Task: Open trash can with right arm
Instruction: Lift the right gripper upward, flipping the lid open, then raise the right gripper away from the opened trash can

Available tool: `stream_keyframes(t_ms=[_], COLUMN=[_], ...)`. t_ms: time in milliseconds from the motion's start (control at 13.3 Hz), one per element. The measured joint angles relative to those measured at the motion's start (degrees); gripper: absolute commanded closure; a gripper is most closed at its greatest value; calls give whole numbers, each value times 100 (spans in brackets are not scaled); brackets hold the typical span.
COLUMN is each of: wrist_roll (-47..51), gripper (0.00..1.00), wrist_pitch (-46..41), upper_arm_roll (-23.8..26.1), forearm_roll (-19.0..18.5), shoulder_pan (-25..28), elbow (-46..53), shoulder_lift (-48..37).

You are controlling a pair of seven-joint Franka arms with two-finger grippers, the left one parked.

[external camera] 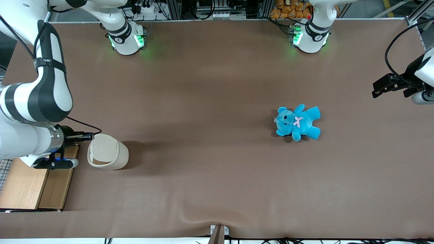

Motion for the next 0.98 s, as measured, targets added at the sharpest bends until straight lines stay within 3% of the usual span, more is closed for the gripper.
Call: stream_keyframes(t_ms=[602,977], wrist_roll=[-7,-320], gripper=[0,0], wrist_pitch=[-164,-300], upper_arm_roll=[-2,-71], forearm_roll=[95,128], shoulder_pan=[-272,-278], elbow=[88,-84], shoulder_lift=[-586,-1375])
